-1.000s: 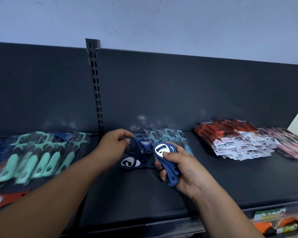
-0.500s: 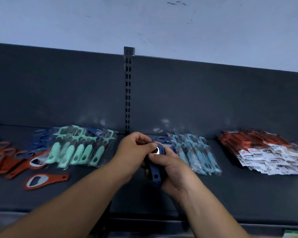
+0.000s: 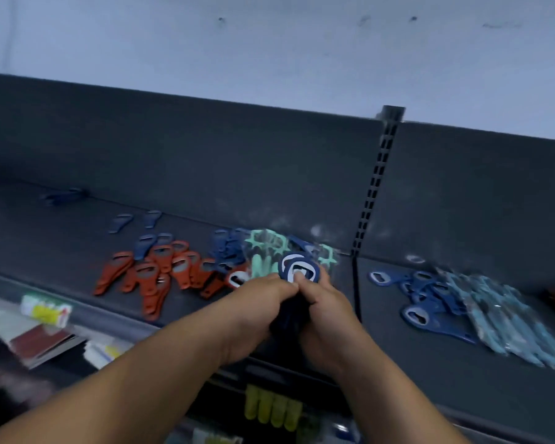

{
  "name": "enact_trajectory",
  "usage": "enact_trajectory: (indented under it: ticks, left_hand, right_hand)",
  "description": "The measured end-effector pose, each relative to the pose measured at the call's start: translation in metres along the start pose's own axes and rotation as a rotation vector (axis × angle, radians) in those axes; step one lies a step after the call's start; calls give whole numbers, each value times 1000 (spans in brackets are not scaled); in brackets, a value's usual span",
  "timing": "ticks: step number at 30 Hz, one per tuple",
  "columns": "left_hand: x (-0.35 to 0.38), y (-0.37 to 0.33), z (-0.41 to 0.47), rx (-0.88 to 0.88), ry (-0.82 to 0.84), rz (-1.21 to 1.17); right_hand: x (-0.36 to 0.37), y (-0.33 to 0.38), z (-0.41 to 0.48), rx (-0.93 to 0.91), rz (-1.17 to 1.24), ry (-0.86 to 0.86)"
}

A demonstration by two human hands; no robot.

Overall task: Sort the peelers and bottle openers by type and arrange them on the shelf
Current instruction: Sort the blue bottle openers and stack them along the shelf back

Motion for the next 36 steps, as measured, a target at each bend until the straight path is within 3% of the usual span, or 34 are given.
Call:
enact_trajectory:
  ticks: [5, 10, 15, 20, 23, 29, 36]
  left_hand:
    - [-96, -11, -44, 67, 36, 307]
    - [-177, -25, -85, 210, -76, 448]
    - [-227, -37, -111, 322, -148, 817]
    - [-273, -50, -124, 330, -460, 794]
    - [-290, -55, -116, 256, -493, 830]
    - [-321, -70, -82, 25, -337, 744]
    - [-350, -100, -38, 45, -574, 1055]
  right_hand:
    - [81, -53, 7, 143, -49, 127]
    - [157, -93, 21, 148, -163, 211]
    - [217, -104, 41, -4, -293, 89]
    - [248, -114, 56, -17, -190, 5]
    - [265, -112, 73, -19, -163, 28]
    - [291, -116, 120, 38, -186, 89]
    - [303, -117, 186, 82, -239, 63]
Point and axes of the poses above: each hand's wrist, its own z-axis towards the middle knuckle, its own x-axis out of the palm, y = z × x, the point moved 4 cm from there along z, towards the middle knuckle, and after that the axes turned 2 degrees about y, right-handed, at the moved point
